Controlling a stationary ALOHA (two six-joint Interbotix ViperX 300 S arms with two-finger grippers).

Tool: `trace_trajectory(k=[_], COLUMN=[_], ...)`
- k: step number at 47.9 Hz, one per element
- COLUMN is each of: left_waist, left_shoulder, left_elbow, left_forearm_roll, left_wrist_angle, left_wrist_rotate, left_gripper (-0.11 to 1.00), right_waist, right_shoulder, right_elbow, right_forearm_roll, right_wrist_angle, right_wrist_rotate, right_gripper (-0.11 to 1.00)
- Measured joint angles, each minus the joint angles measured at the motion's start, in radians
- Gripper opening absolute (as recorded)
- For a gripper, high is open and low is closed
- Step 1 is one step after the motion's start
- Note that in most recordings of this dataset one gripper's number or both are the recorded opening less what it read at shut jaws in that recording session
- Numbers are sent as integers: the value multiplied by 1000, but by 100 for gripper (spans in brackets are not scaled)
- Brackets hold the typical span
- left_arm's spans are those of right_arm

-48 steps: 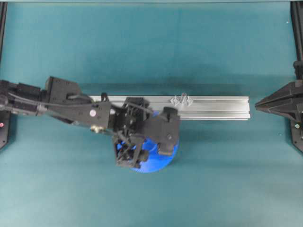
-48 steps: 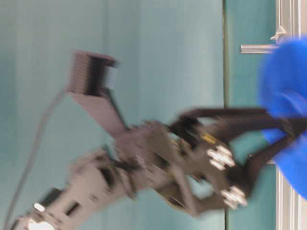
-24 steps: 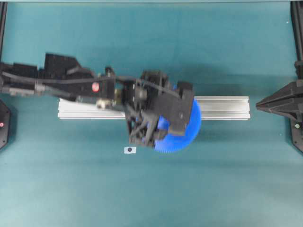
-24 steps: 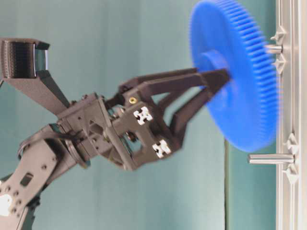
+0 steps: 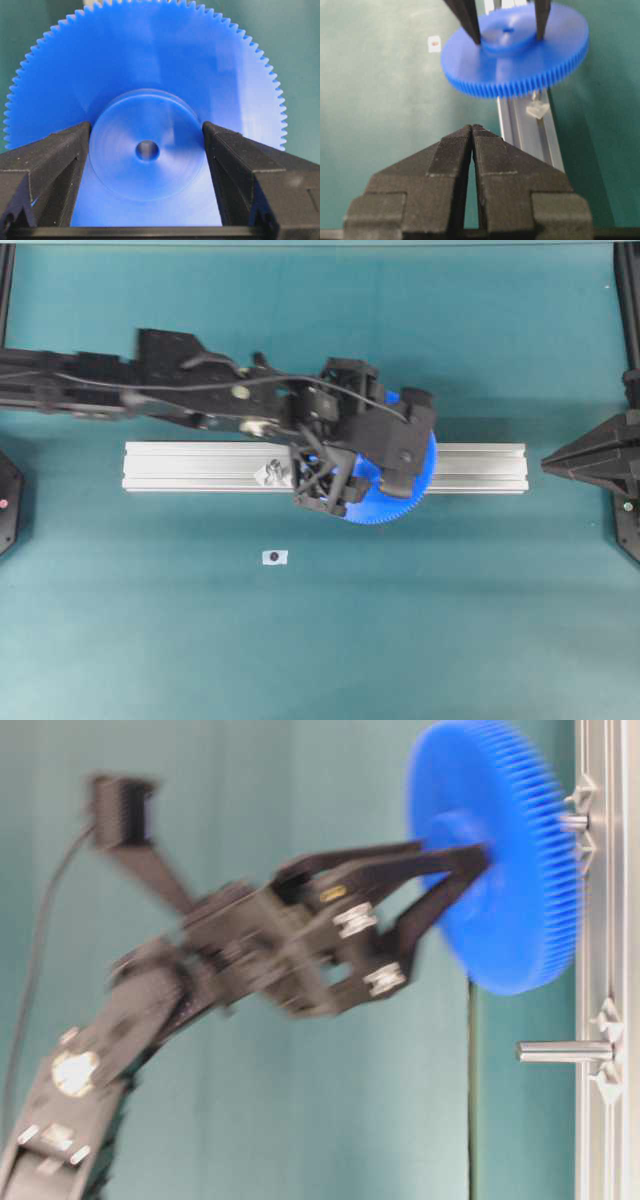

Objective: Insert the large gear onto the shaft.
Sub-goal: 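Carry the blue gear up and over the rail toward the right shaft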

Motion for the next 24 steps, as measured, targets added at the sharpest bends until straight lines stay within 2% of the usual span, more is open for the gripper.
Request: trace_trajectory(k=[13, 24], left_waist=[11, 32], left_shoulder=[52, 54], left_elbow=[-66, -72], left_forearm_roll=[0, 0], left_wrist_angle=[-3, 0], left_wrist_rotate=[25, 26], left_gripper=[77, 77], right_waist=[-2, -3], right_shoulder=[-17, -21], right_elbow=[2, 9], right_forearm_roll=[0, -2], right_wrist_angle=[0, 0], right_wrist_rotate=[-2, 0], right_gripper=[12, 12])
